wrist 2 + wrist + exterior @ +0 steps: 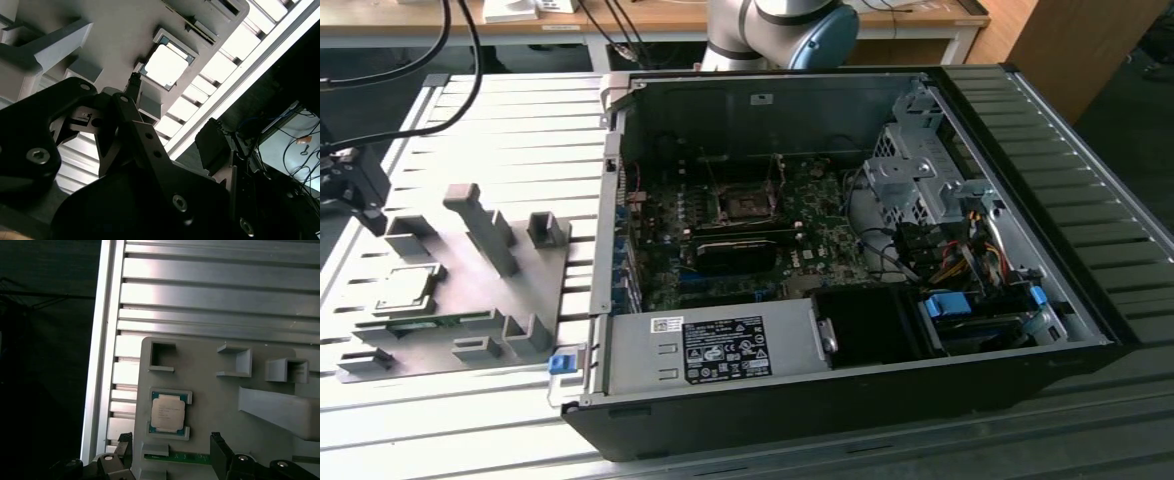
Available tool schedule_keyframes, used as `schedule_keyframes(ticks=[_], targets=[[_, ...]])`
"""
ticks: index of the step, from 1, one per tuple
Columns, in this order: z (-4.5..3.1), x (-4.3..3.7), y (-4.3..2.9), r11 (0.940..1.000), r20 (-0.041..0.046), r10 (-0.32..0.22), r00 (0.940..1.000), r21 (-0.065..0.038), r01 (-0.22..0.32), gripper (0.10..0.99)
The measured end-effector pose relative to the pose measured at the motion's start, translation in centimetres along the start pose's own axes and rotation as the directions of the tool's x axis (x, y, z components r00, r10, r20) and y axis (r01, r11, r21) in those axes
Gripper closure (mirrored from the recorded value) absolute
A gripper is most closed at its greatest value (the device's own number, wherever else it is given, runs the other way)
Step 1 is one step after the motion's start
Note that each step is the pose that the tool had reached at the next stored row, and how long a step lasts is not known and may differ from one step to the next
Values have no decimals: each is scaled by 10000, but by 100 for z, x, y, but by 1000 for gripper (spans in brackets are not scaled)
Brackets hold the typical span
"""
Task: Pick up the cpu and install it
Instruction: 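Pick up the cpu and move it towards the insertion slot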
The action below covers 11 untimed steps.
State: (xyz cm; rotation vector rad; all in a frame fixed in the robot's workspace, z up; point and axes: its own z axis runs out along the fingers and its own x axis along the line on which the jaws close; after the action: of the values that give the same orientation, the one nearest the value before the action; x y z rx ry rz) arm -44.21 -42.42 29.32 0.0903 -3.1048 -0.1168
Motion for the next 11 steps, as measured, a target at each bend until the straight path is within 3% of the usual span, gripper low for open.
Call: schedule_keyframes(ticks=[11], targets=[[34,-1,-3,10000,1,0,10000,0,0,369]])
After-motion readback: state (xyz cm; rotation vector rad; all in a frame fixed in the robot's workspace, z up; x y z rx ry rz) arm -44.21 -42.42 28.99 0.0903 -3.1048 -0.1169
